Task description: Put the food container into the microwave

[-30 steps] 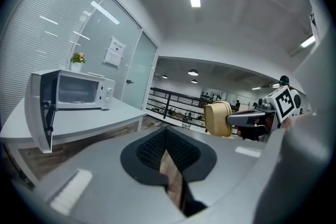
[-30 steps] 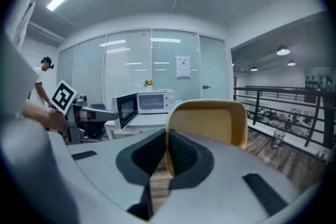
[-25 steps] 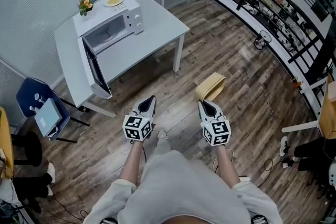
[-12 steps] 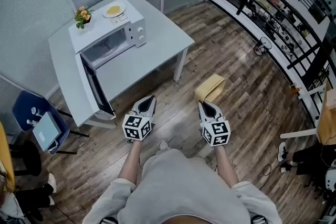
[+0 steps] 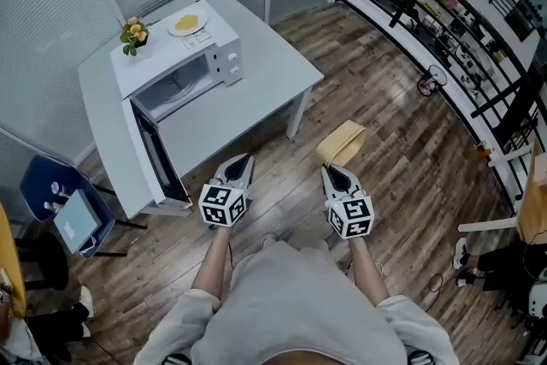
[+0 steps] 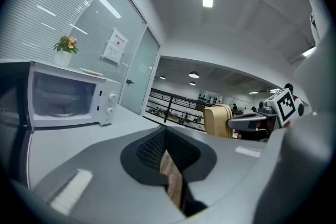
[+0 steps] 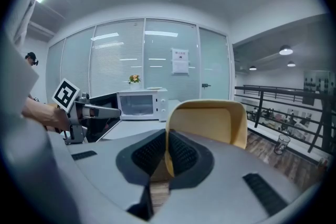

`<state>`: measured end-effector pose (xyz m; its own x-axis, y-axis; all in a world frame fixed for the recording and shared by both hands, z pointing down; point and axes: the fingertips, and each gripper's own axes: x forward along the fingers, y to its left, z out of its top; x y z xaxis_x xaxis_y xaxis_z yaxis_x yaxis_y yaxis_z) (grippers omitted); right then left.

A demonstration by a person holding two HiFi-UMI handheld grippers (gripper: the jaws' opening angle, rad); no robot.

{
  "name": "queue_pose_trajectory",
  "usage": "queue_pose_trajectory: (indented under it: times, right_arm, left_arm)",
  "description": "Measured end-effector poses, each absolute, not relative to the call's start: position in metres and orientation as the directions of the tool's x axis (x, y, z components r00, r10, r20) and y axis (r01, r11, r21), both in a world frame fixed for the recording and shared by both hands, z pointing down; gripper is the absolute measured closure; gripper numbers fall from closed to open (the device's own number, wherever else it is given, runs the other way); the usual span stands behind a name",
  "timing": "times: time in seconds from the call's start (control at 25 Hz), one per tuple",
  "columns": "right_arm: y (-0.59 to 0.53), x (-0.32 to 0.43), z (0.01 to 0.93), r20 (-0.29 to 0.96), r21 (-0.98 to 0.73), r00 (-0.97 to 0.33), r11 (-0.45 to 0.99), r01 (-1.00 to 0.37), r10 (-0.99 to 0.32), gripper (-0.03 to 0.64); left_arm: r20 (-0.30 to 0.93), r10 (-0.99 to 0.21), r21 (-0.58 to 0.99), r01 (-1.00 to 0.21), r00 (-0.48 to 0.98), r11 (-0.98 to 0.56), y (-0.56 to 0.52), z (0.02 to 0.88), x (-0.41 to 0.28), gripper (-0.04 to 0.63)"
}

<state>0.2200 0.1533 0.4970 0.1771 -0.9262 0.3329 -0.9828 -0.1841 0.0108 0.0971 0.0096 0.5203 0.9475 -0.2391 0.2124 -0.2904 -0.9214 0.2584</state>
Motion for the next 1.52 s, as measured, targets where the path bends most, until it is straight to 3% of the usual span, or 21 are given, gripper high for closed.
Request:
queue_pose_trajectory:
  times: [0.92,1.52]
  right_arm:
    - [0.04,0.268,0.51,0.335,-0.02,0.039,-0.049,-0.999,-0.941,0.591]
    - [-0.081,0.282,0.52,0.37,-0.037,-0.203,0.204,-0.978,-0.906,0.591]
  left_arm:
    - [0.264,-0.333,0.23,-0.394,0.905,-0.89,-0.078,0.527,0.134,0.584]
    - [0.316,-0.521,0.247,-0.599,0.793,-0.762,-0.163,0.535,0.129,0.584]
